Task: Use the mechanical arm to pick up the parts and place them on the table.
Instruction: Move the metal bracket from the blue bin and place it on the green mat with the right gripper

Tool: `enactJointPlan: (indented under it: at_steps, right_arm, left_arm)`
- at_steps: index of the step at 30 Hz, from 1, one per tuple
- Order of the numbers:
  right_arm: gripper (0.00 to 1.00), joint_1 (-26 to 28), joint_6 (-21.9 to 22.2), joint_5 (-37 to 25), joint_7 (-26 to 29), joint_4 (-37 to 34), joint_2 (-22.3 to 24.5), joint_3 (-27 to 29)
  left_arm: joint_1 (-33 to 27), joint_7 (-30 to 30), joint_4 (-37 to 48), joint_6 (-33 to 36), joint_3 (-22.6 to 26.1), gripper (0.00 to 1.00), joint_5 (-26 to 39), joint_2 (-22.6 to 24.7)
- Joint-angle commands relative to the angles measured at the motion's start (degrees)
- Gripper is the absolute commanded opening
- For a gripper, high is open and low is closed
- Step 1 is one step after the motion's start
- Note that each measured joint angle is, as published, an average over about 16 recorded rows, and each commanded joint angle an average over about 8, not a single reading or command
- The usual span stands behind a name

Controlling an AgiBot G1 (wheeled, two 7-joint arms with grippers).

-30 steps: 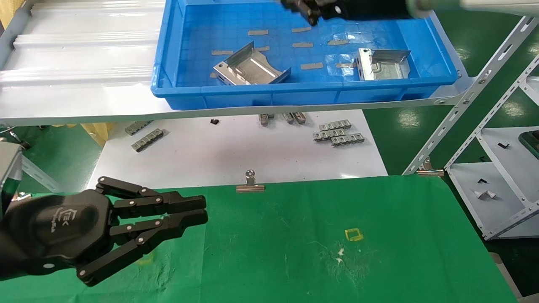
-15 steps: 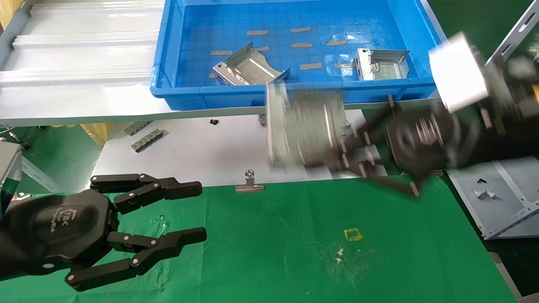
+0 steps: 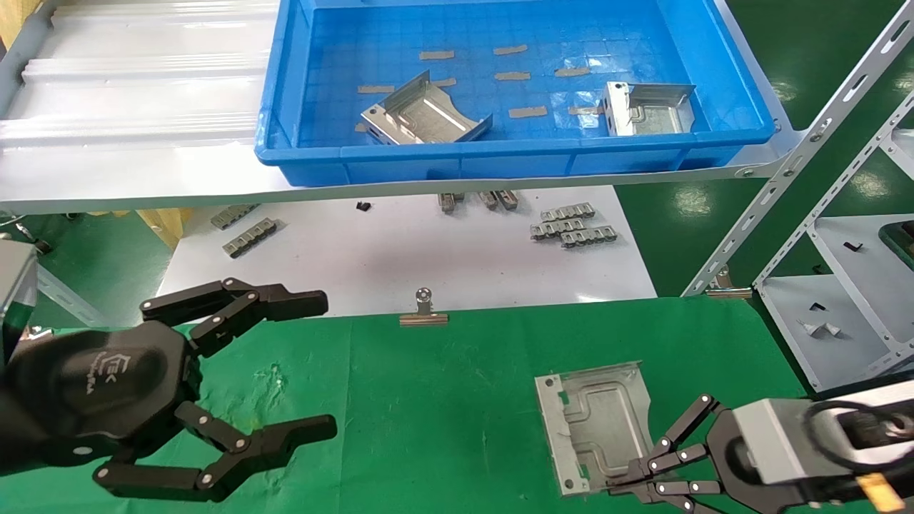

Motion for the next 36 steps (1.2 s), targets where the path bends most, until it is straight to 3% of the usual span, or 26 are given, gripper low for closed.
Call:
enactJointPlan:
  at_steps: [1,10,20,21,27,29,36]
  right_arm:
    - [0.00,-1.3,0.6,-1.6,-3.9,-2.9,-1.1,-1.5]
    - [0.00,-2.6,1.4,-5.5,-17.0,-19.4,-9.7,-3.0]
    - [0.02,-3.2,2.4,-6.1,-23.4,-32.0,-16.0,-3.3]
    - [0.09,-3.3,2.6,-6.1,-24.0,-32.9,-16.3,-3.3]
    - [0.84,-4.1,4.6,-5.9,-26.7,-37.1,-18.1,-3.0]
    - [1.00,-4.4,5.5,-5.7,-27.4,-38.1,-18.7,-2.9]
    - [1.00,-4.9,8.1,-4.9,-29.8,-40.1,-20.2,-2.2]
  left_arm:
    - [0.0,0.0,0.0,0.0,0.0,1.00,0.0,0.0]
    - [0.0,0.0,0.0,0.0,0.0,1.00,0.0,0.0]
    - [0.0,0.0,0.0,0.0,0.0,1.00,0.0,0.0]
    - [0.0,0.0,0.0,0.0,0.0,1.00,0.0,0.0]
    - [0.0,0.0,0.0,0.0,0.0,1.00,0.0,0.0]
    - [0.0,0.0,0.0,0.0,0.0,1.00,0.0,0.0]
    - [0.0,0.0,0.0,0.0,0.0,1.00,0.0,0.0]
